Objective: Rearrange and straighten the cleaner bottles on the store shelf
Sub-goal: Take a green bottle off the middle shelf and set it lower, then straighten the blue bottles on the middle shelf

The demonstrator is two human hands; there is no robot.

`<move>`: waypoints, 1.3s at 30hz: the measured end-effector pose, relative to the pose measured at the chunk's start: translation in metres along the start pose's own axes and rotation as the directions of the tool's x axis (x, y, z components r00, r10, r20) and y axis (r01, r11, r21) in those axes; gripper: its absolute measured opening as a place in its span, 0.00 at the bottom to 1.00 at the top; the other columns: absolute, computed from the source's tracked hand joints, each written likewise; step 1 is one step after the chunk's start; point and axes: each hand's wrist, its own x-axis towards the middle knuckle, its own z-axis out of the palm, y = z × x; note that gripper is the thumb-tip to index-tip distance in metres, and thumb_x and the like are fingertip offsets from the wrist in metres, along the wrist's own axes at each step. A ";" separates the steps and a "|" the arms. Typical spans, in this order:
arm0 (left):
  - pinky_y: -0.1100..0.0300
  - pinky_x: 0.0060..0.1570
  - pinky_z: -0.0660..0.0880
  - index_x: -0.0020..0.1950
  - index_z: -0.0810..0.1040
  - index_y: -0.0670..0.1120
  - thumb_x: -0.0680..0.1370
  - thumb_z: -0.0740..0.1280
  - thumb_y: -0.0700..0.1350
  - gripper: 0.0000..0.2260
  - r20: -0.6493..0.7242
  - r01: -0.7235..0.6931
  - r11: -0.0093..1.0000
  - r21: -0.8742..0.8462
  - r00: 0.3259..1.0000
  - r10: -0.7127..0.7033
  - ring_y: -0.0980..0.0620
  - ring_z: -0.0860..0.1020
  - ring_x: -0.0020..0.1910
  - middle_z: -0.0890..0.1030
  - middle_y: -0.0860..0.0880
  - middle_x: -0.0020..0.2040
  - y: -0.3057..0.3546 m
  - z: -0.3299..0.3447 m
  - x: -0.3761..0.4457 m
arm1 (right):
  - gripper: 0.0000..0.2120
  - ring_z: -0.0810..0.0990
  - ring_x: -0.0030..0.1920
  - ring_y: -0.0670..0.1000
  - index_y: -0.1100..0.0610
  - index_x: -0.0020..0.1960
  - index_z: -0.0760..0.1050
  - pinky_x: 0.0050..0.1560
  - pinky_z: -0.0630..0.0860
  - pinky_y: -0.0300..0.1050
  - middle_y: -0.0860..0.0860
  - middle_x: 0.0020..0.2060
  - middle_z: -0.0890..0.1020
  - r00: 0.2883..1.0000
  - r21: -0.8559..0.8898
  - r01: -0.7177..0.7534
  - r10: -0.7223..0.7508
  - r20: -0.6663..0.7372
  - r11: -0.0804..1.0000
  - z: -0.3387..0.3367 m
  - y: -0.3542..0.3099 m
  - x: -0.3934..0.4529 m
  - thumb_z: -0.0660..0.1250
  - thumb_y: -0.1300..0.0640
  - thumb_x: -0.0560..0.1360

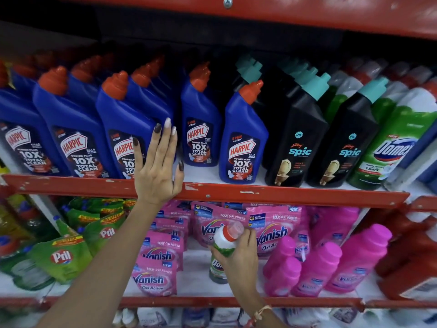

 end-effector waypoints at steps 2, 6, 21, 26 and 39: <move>0.45 0.81 0.43 0.81 0.58 0.41 0.84 0.48 0.50 0.26 -0.003 0.001 1.000 -0.006 1.000 -0.001 0.49 0.54 0.82 0.52 0.49 0.83 0.001 -0.001 0.000 | 0.41 0.74 0.59 0.56 0.62 0.63 0.68 0.51 0.79 0.49 0.55 0.55 0.73 1.000 0.043 -0.023 0.023 0.005 0.999 -0.009 -0.009 0.000 0.79 0.39 0.62; 0.44 0.81 0.43 0.81 0.57 0.42 0.84 0.47 0.50 0.26 0.007 0.001 1.000 -0.003 1.000 -0.001 0.50 0.54 0.82 0.52 0.49 0.83 0.001 -0.002 0.001 | 0.30 0.72 0.56 0.46 0.48 0.65 0.67 0.53 0.74 0.40 0.46 0.55 0.72 0.966 0.270 0.104 -0.032 -0.256 0.957 -0.044 -0.051 0.013 0.67 0.33 0.70; 0.42 0.80 0.49 0.81 0.57 0.40 0.84 0.47 0.50 0.26 0.010 0.000 0.999 -0.036 1.000 0.001 0.50 0.55 0.81 0.55 0.46 0.82 0.001 -0.002 -0.001 | 0.29 0.75 0.56 0.55 0.60 0.63 0.75 0.46 0.75 0.47 0.54 0.54 0.79 0.829 -0.031 0.228 -0.211 -0.518 0.973 -0.104 -0.159 0.145 0.75 0.45 0.69; 0.43 0.80 0.49 0.80 0.58 0.40 0.84 0.47 0.50 0.26 -0.014 0.027 0.998 -0.062 1.000 -0.028 0.50 0.55 0.82 0.54 0.47 0.83 0.001 -0.004 0.001 | 0.25 0.79 0.50 0.55 0.57 0.57 0.79 0.43 0.73 0.45 0.52 0.47 0.82 0.803 -0.036 0.253 -0.230 -0.550 0.967 -0.105 -0.162 0.150 0.78 0.46 0.65; 0.45 0.81 0.47 0.81 0.56 0.39 0.85 0.48 0.50 0.26 -0.027 0.066 0.994 -0.089 0.997 -0.069 0.49 0.54 0.82 0.53 0.45 0.83 0.002 -0.005 0.002 | 0.26 0.82 0.46 0.54 0.58 0.54 0.81 0.42 0.78 0.45 0.51 0.45 0.84 0.776 -0.020 0.409 -0.360 -0.518 0.912 -0.065 -0.207 0.135 0.79 0.43 0.63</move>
